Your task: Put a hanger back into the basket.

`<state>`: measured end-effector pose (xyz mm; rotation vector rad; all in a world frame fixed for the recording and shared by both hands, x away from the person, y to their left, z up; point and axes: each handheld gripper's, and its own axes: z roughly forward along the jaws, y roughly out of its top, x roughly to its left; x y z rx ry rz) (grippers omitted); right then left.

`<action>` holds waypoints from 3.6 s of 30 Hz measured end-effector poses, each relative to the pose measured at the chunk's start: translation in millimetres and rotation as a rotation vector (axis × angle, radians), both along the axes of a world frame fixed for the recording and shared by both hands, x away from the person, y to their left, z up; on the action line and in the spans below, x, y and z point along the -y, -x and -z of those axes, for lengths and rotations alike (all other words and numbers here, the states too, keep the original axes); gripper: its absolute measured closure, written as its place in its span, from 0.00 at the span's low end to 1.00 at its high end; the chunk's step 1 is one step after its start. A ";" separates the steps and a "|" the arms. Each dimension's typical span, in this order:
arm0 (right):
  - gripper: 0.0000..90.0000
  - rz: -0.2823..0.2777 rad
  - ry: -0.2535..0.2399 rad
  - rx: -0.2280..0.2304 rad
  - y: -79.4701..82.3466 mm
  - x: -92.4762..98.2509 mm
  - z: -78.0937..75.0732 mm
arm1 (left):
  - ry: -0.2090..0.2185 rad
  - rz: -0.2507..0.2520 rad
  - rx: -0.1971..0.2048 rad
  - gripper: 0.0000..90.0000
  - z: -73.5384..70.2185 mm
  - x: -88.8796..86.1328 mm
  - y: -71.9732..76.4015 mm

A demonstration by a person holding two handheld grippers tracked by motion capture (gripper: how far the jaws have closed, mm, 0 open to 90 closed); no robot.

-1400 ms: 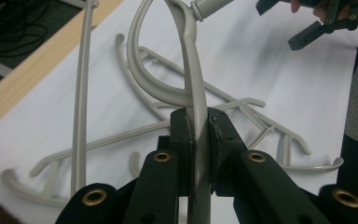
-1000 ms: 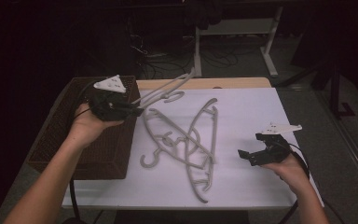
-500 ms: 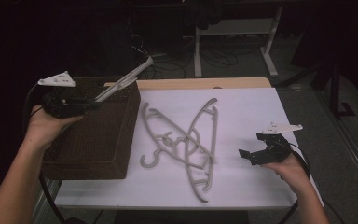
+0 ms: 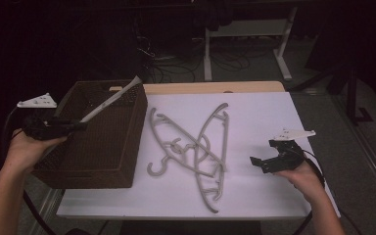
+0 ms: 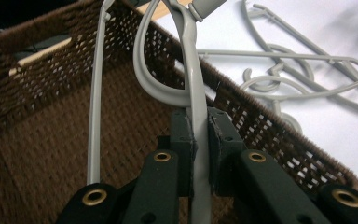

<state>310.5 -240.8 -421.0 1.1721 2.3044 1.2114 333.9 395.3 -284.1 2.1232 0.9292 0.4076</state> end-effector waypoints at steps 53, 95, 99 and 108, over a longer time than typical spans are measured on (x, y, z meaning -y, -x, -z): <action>0.00 0.007 0.006 -0.006 -1.6 1.3 0.8 | 0.112 0.008 -0.089 0.26 47.0 -8.3 -29.7; 0.00 -0.015 0.002 -0.010 -2.6 -0.6 0.3 | 0.087 0.427 -0.102 1.00 59.1 238.5 -3.9; 0.00 -0.016 0.004 -0.011 -2.6 -0.9 0.4 | 0.049 0.456 -0.139 1.00 81.2 259.5 -8.0; 0.00 -0.018 0.002 -0.012 -2.9 -0.5 0.4 | -0.023 0.489 -0.221 1.00 128.8 300.4 -18.7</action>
